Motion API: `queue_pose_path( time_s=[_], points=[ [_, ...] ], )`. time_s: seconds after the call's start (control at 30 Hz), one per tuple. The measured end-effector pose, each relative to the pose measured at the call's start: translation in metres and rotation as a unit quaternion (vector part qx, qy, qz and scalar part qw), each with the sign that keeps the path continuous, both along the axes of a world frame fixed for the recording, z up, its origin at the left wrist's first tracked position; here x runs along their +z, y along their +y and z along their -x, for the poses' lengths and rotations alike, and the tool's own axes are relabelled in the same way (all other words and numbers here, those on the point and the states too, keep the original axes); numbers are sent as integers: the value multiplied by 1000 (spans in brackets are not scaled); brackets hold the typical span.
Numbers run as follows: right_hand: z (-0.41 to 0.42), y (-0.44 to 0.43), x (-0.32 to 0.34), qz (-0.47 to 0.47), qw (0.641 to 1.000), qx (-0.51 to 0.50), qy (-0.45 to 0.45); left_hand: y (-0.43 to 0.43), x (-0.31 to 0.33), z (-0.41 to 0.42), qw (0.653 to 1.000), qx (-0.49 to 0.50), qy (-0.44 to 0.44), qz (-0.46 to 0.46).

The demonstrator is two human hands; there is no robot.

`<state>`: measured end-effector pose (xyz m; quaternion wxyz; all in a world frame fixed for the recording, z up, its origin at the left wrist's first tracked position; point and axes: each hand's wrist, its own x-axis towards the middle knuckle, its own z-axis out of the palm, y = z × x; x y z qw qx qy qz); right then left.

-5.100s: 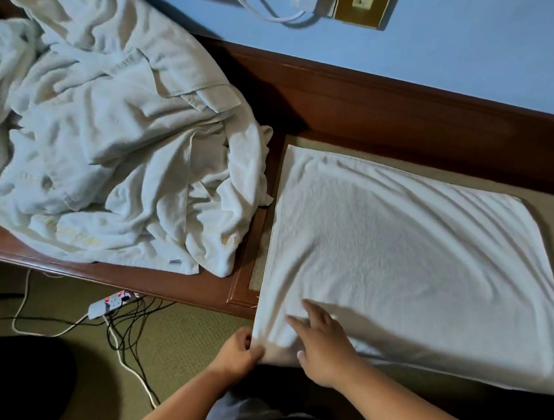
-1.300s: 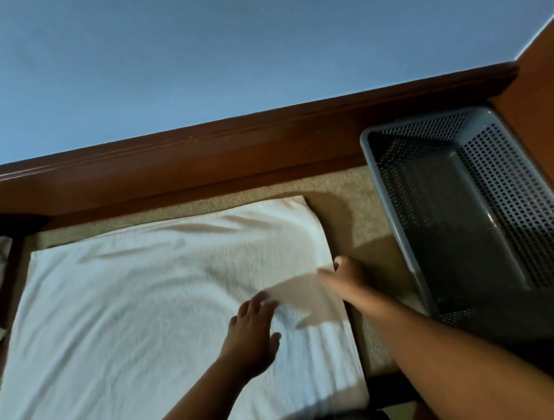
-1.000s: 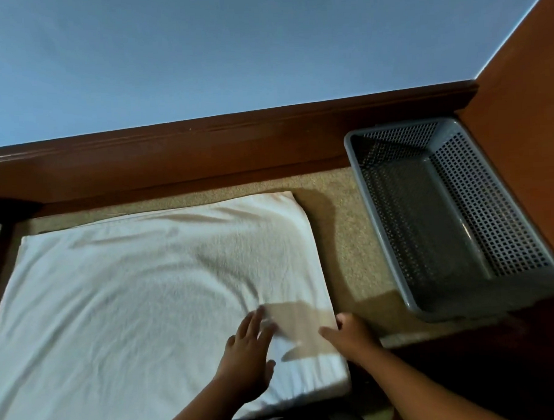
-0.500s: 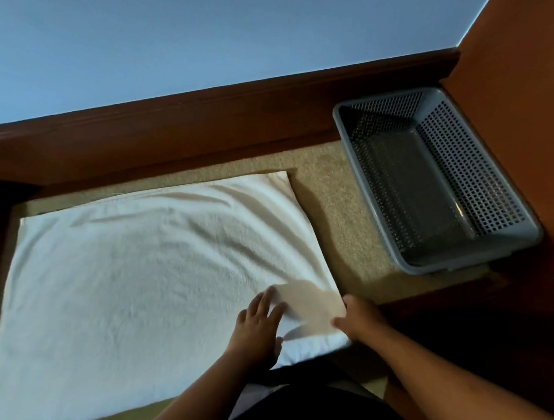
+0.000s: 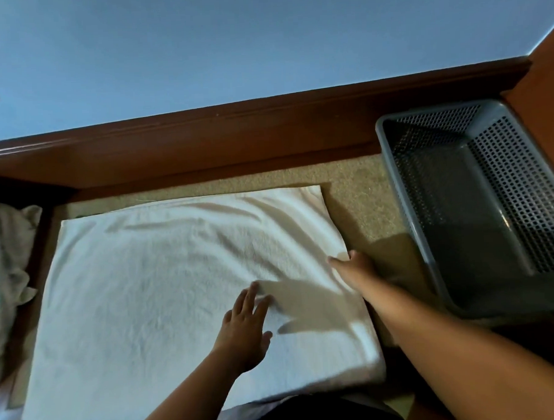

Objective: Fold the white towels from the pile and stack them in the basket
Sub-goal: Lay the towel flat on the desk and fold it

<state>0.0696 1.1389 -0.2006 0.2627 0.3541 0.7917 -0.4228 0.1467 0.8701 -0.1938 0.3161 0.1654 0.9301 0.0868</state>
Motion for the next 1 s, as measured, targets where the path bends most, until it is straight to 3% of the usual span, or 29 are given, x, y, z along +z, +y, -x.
queue_pose_path(
  time_s=[0.17, 0.27, 0.37, 0.5, 0.63, 0.7, 0.83, 1.0],
  points=[
    [84, 0, -7, 22, 999, -41, 15, 0, -10, 56, 1000, 13, 7, -6],
    [134, -1, -9, 29, 999, -16, 27, 0, -25, 91, 999, 5, 36, -9],
    [173, 12, -10, -28, 998, 33, 42, 2, -38, 125, 997, -4, 81, -14],
    [177, 19, -23, -107, 991, 23, 74, 5, -57, 157, 992, -26, 123, -7],
    [140, -14, -43, -216, 948, 12, 233, 5, -66, 161, 992, -37, 123, 7],
    [116, -29, -47, -230, 925, 68, 294, 5, -67, 161, 992, -39, 121, 3],
    [48, -53, -53, -217, 875, 334, 276, -2, -63, 148, 993, -29, 114, 4],
    [-23, -30, -61, -197, 861, 423, 202, -15, -52, 100, 995, 37, 87, 2]
  ],
)
